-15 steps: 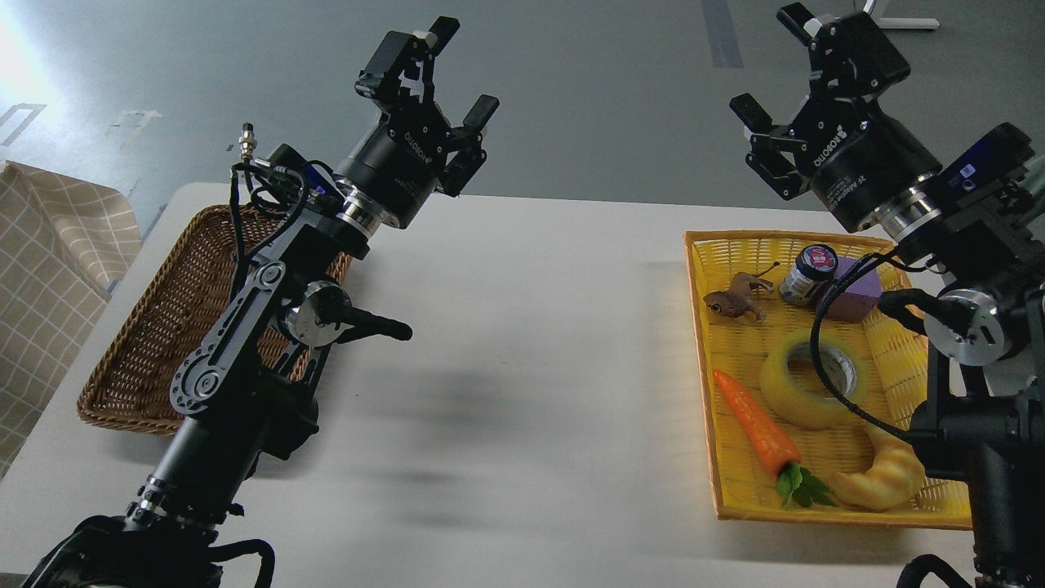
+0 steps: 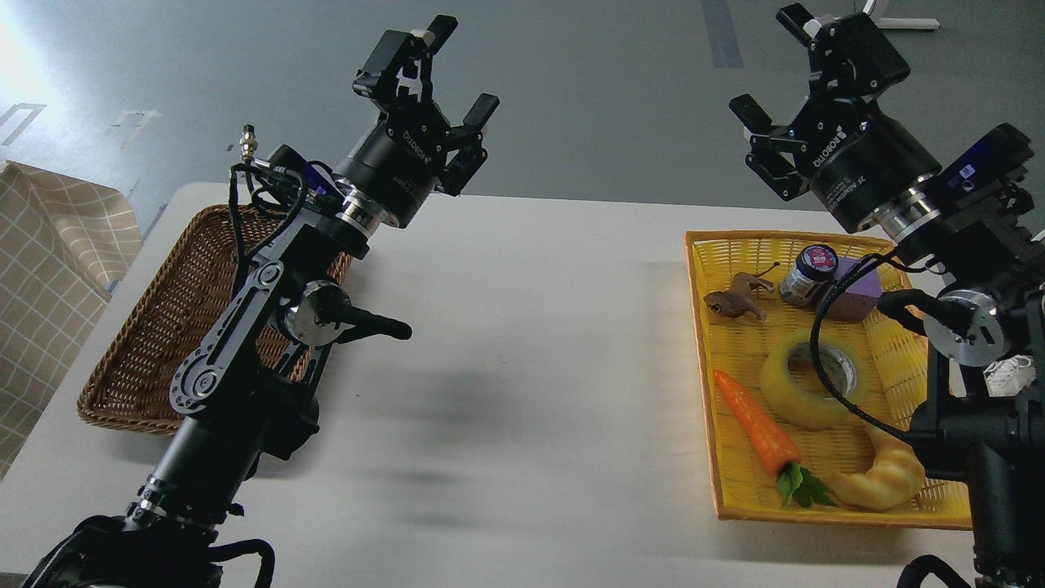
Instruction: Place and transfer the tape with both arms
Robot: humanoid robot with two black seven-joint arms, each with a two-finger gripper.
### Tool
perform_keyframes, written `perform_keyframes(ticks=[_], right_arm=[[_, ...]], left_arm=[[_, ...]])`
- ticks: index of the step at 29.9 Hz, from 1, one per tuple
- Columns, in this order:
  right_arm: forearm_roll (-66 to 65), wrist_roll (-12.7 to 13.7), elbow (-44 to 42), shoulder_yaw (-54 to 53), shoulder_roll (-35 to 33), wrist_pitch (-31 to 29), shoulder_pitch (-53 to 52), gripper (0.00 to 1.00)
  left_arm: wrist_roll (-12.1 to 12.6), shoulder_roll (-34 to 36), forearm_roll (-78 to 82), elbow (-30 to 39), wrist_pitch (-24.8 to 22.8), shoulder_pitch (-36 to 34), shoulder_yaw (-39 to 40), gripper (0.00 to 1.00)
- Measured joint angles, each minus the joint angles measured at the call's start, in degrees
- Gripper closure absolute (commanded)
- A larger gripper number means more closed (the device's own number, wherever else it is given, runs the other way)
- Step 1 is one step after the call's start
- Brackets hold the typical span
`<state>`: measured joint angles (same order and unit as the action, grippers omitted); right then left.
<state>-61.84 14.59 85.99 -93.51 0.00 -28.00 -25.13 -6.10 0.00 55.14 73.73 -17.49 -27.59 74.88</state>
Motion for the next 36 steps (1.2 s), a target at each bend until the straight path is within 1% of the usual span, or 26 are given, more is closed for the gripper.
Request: perform_keyframes(ticks=[8, 14, 36], right_arm=[[0.14, 0.0, 0.09, 0.0, 0.0, 0.0, 0.16, 0.0], [0.14, 0.0, 0.09, 0.0, 0.0, 0.0, 0.08, 0.0], [0.14, 0.0, 0.12, 0.0, 0.0, 0.0, -0.27, 0.0]], left_arm=[[-0.05, 0.0, -1.53, 0.1, 0.46, 0.07, 0.08, 0.02], [0.41, 0.0, -3.47, 0.09, 0.68, 0.15, -0.12, 0.02], [0.06, 0.0, -3.05, -0.34, 0.34, 0.01, -0.59, 0.02]])
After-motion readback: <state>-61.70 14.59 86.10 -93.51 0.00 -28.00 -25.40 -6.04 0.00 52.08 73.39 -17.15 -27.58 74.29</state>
